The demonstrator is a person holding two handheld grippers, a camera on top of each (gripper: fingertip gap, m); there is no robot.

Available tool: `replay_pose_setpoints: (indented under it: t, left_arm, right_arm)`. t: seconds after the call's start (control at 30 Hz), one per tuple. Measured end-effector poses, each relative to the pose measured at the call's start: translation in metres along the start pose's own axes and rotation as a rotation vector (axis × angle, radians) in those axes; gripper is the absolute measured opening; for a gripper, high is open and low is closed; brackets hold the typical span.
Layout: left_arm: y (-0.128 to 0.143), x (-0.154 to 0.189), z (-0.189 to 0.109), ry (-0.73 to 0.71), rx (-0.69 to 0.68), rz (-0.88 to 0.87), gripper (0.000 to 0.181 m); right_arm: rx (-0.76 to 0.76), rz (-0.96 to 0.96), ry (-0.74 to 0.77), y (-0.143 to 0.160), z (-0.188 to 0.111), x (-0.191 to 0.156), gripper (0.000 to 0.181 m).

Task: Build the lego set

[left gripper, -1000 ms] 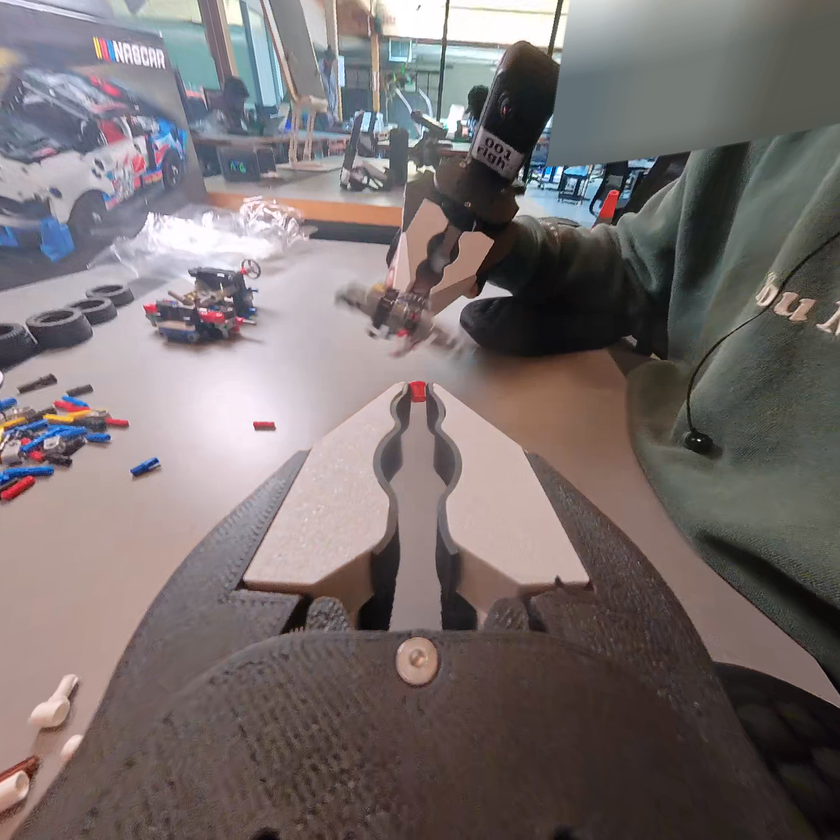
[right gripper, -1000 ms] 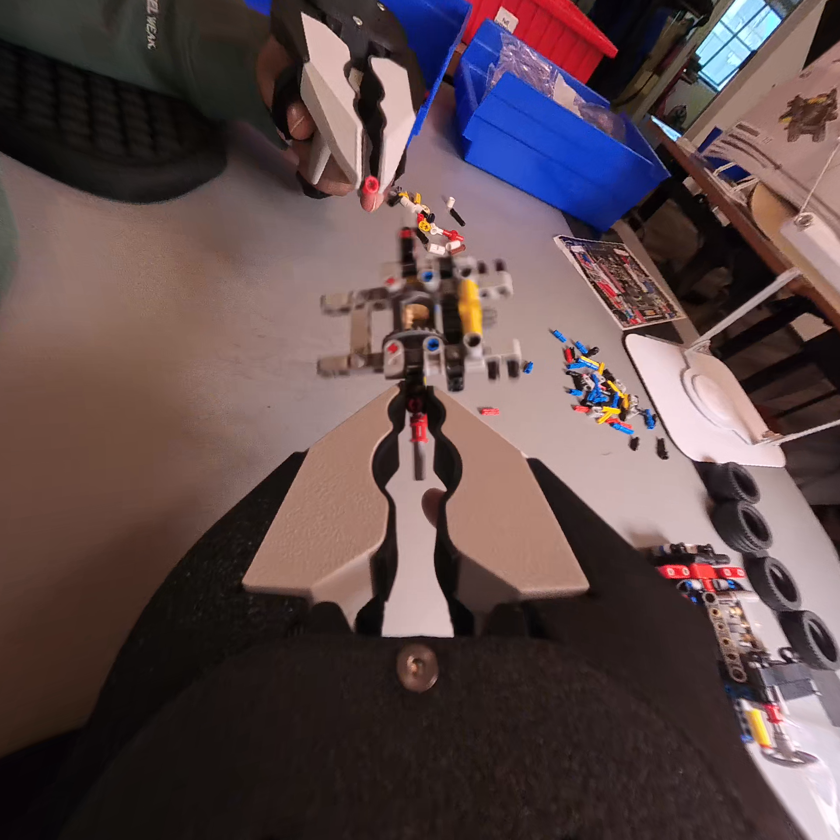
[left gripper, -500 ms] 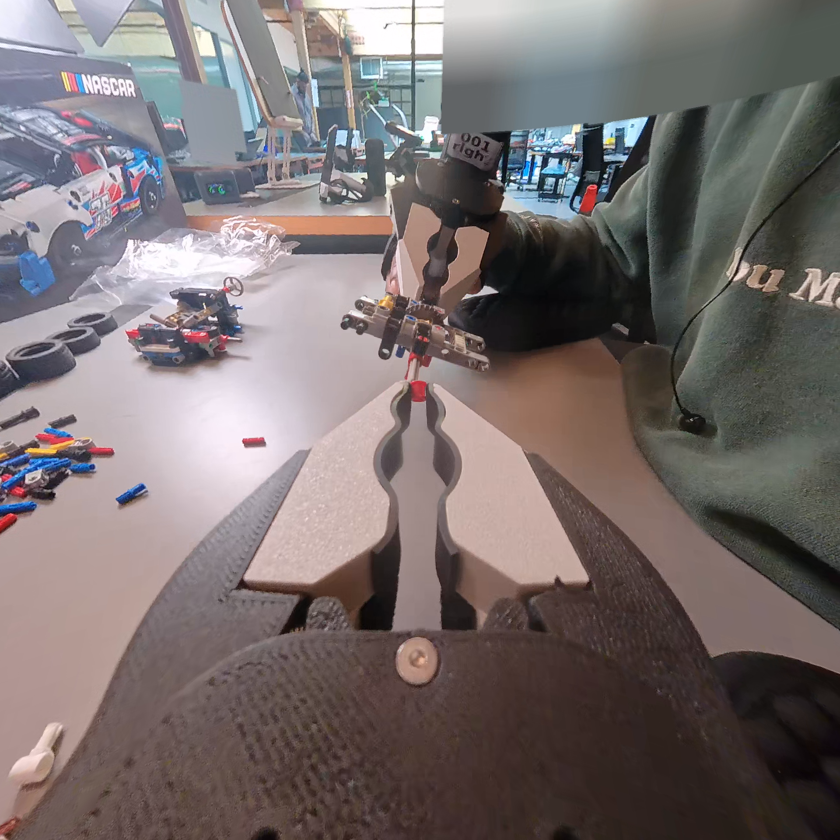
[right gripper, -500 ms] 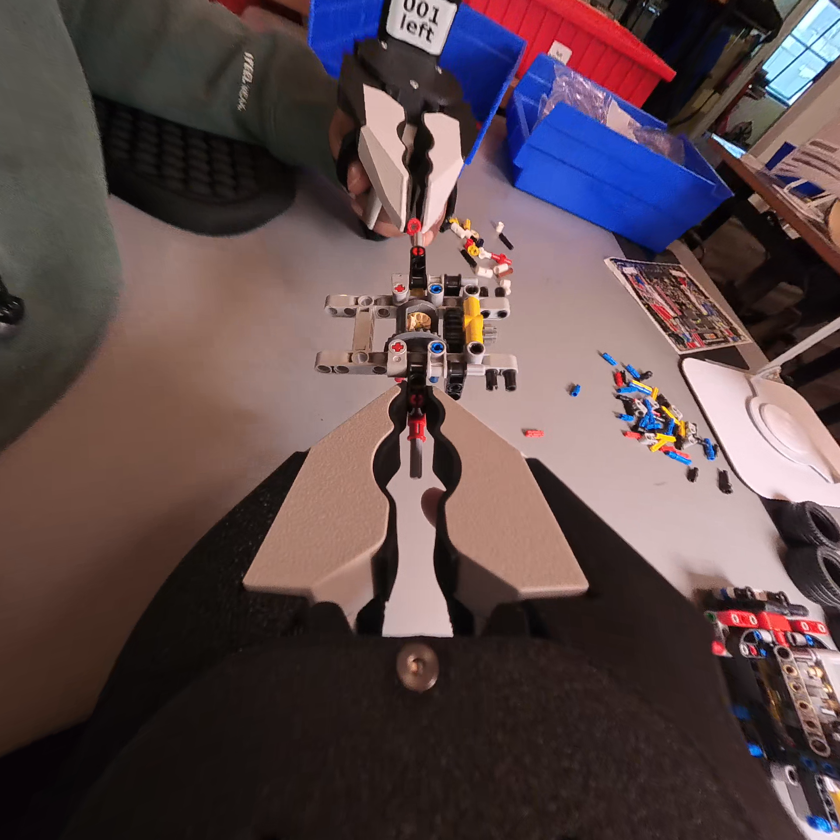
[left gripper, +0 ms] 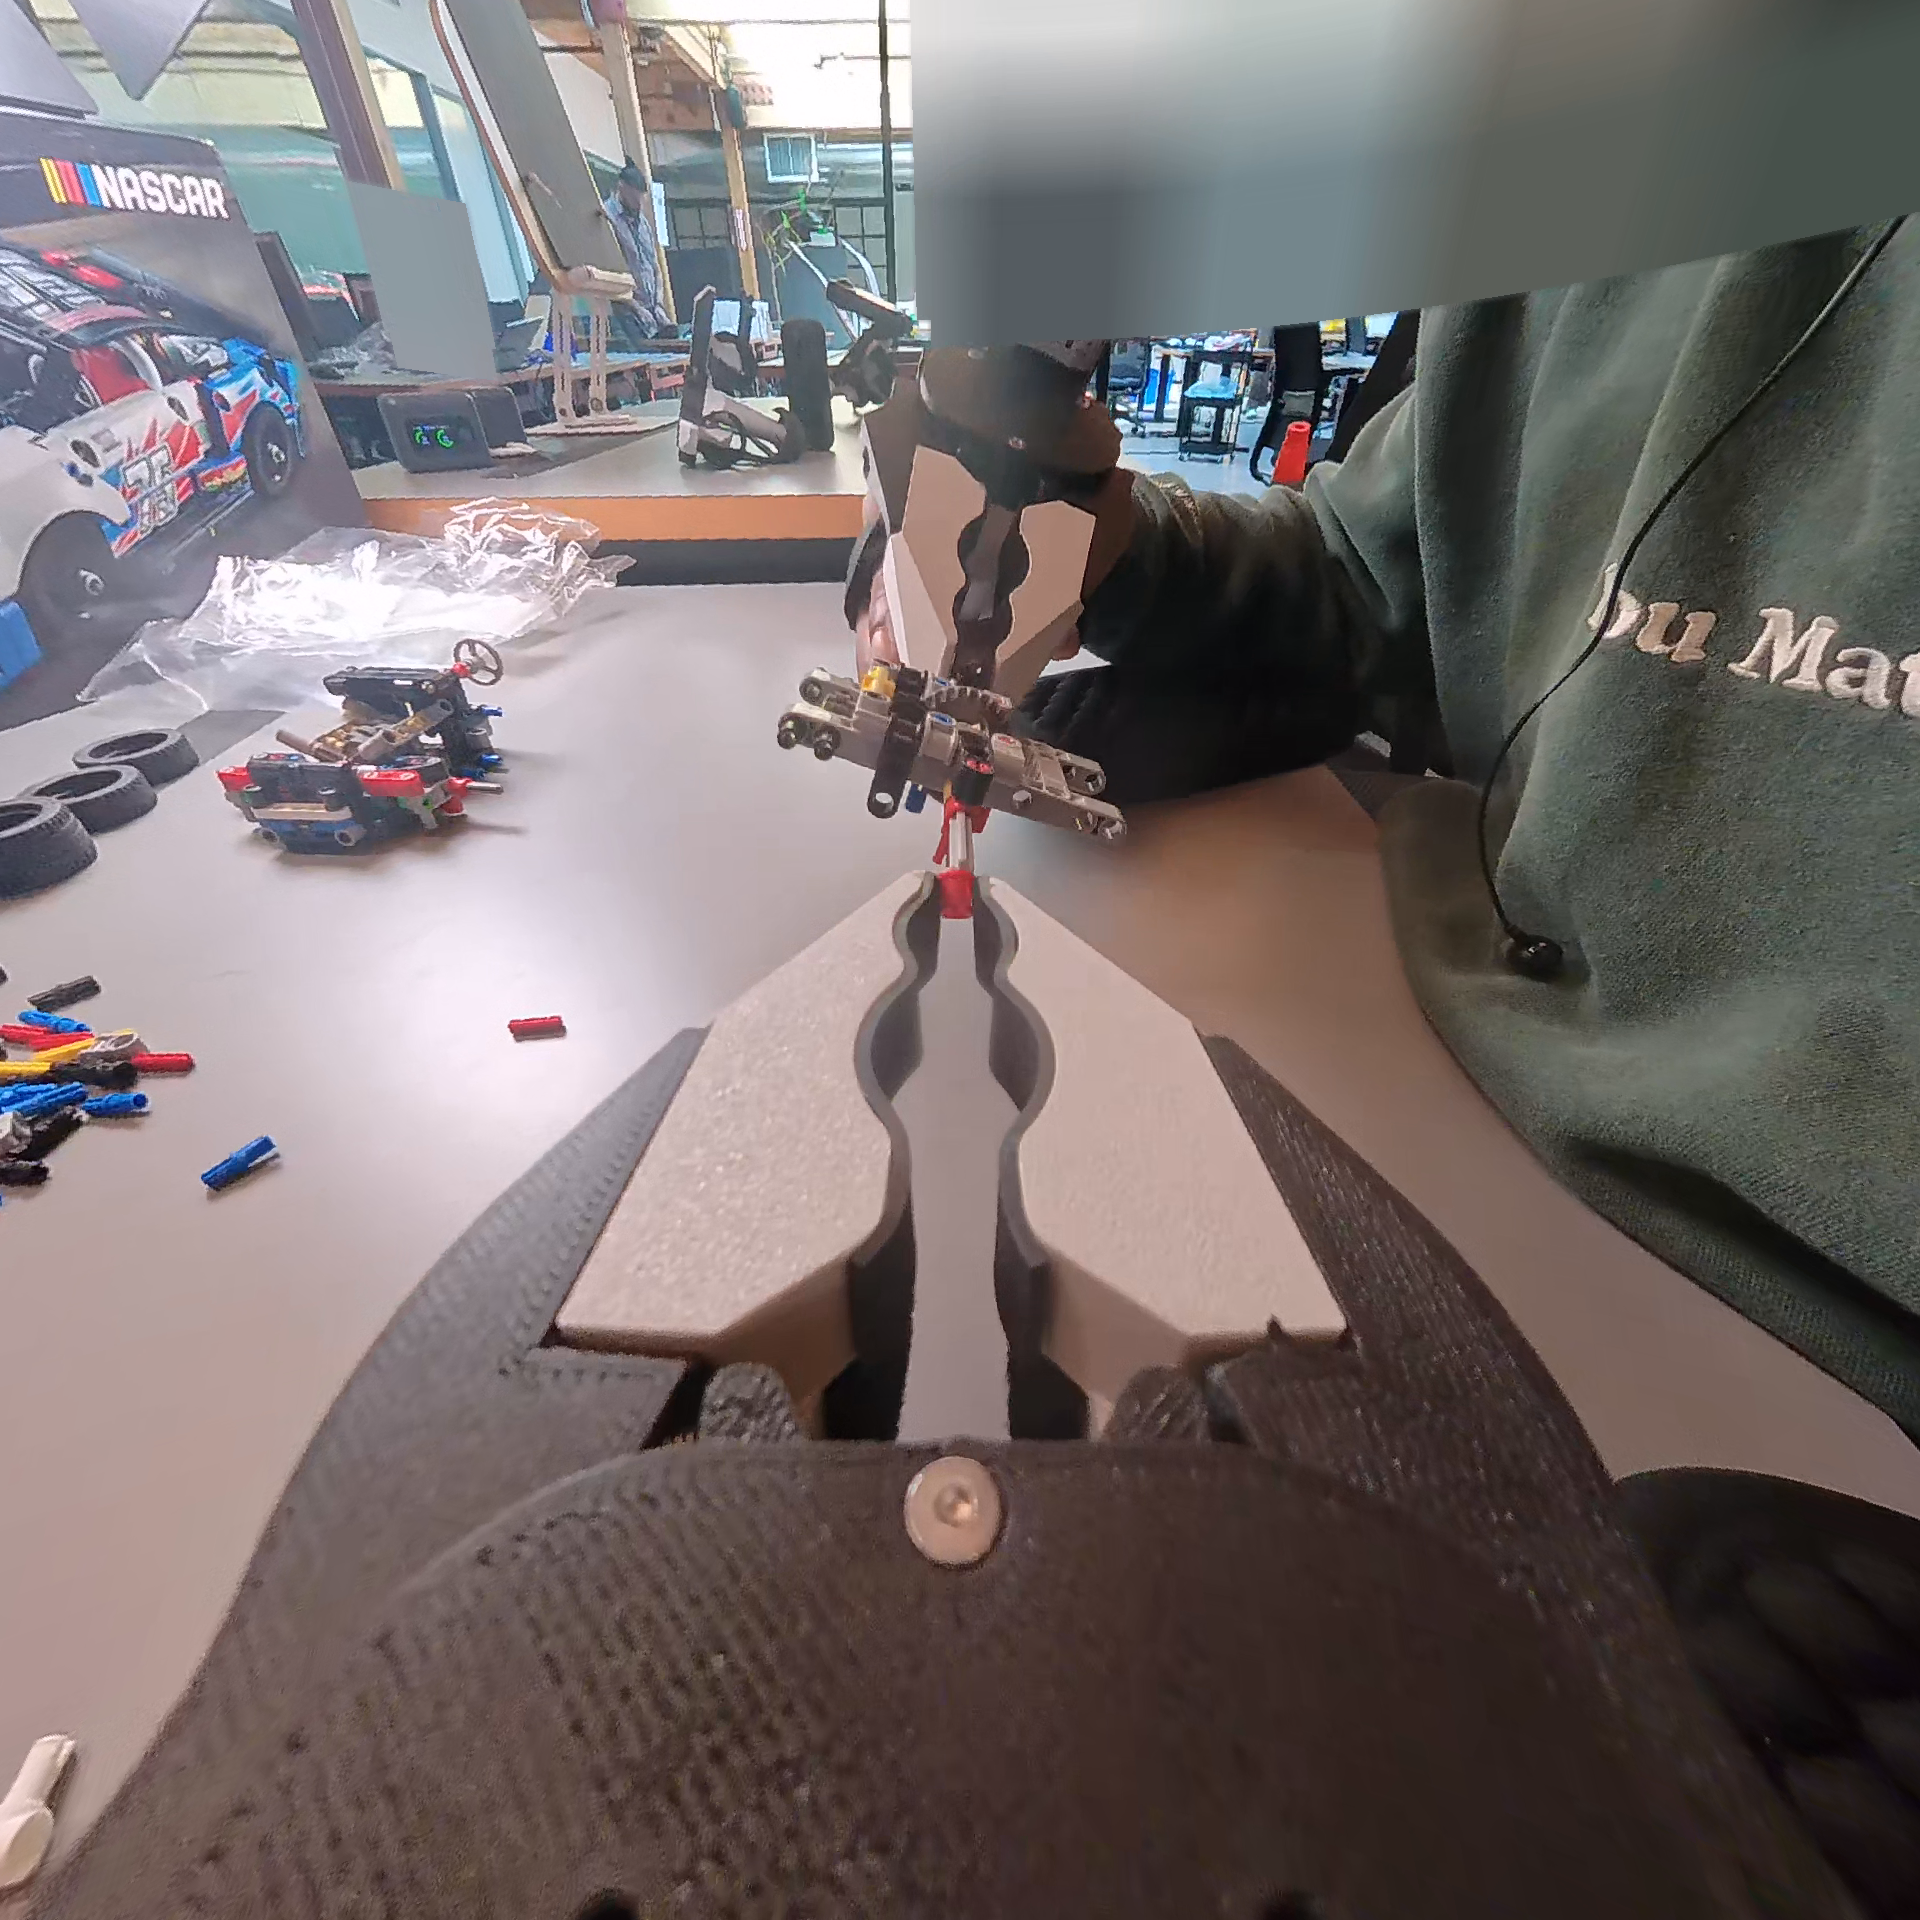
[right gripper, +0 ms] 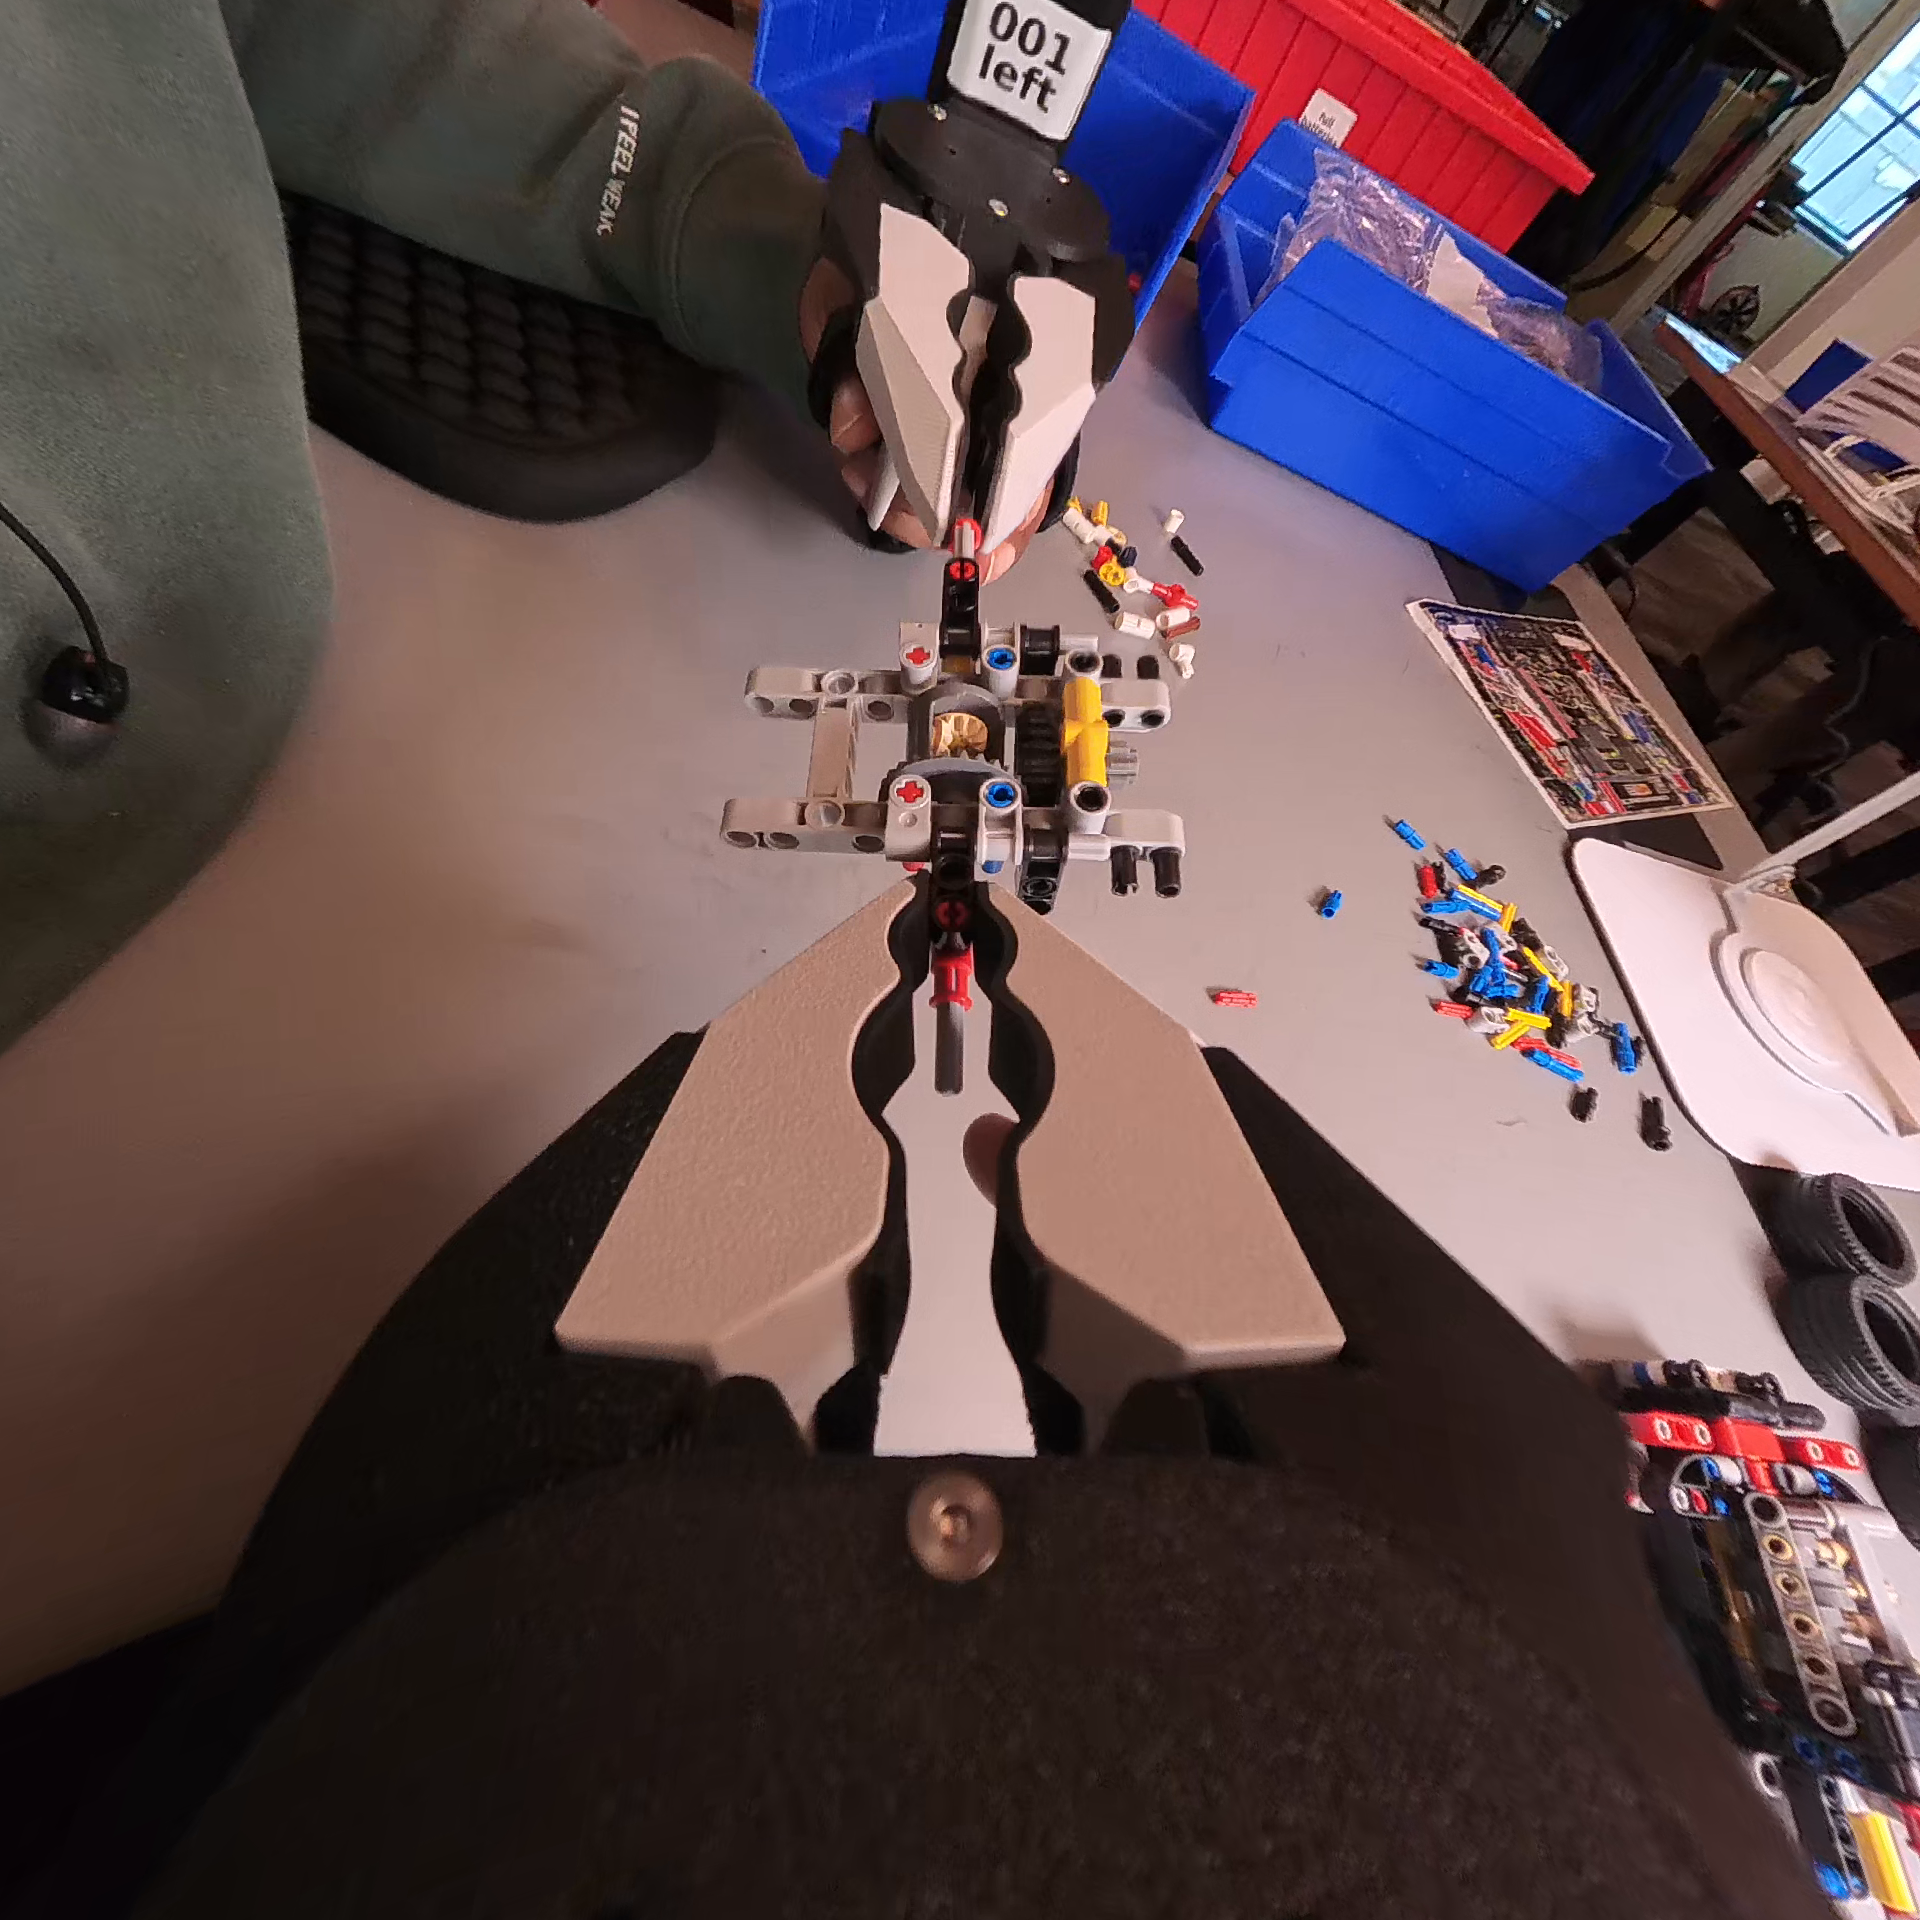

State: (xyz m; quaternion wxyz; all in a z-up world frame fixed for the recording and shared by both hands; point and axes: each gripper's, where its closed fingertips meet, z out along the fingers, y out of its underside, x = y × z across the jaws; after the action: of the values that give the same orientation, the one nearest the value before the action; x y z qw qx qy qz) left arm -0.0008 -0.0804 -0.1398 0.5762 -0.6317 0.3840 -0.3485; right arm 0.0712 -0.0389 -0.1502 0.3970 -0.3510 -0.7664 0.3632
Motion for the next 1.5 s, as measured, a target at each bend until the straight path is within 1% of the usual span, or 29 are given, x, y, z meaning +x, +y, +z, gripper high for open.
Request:
replay_pose_setpoints:
  t: [0.23, 0.57, 0.7, 0.8, 1.07, 1.17, 1.5]
  left_arm:
    - [0.013, 0.004, 0.004, 0.027, -0.105, -0.044, 0.003]
    - [0.047, 0.01, 0.012, 0.079, -0.368, -0.191, 0.004]
    - [0.06, 0.014, 0.013, 0.1, -0.456, -0.251, 0.004]
    - [0.06, 0.019, 0.014, 0.135, -0.46, -0.312, 0.004]
    - [0.065, 0.015, 0.012, 0.113, -0.482, -0.403, 0.003]
    - [0.073, 0.016, 0.013, 0.106, -0.534, -0.401, 0.003]
    - [0.078, 0.011, 0.014, 0.041, -0.586, -0.391, 0.002]
  right_arm:
    - [-0.074, -0.032, -0.017, 0.011, 0.002, -0.004, 0.005]
    - [-0.216, -0.127, -0.04, 0.031, 0.006, -0.013, 0.005]
    - [-0.235, -0.159, -0.061, 0.035, 0.009, -0.019, 0.005]
    - [-0.21, -0.166, -0.084, 0.033, 0.011, -0.024, 0.005]
    - [-0.192, -0.157, -0.079, 0.032, 0.015, -0.024, 0.005]
    - [-0.214, -0.159, -0.09, 0.037, 0.018, -0.027, 0.005]
    - [-0.228, -0.129, -0.079, 0.042, 0.022, -0.027, 0.005]
